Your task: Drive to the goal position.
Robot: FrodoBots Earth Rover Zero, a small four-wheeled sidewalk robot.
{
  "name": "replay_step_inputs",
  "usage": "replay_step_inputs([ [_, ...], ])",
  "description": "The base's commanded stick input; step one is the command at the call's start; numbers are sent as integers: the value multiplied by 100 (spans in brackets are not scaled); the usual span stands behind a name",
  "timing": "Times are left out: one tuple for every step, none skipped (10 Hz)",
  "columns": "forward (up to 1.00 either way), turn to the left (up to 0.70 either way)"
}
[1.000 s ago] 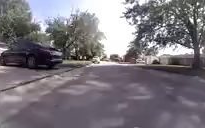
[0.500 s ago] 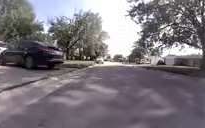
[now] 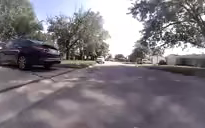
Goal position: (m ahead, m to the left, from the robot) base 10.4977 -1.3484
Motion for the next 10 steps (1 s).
replay_step_inputs([
  [100,0],
  [100,0],
  [100,0],
  [100,-5],
  [100,-34],
  [100,-39],
  [100,-31],
  [100,-23],
  [100,0],
  [100,0],
])
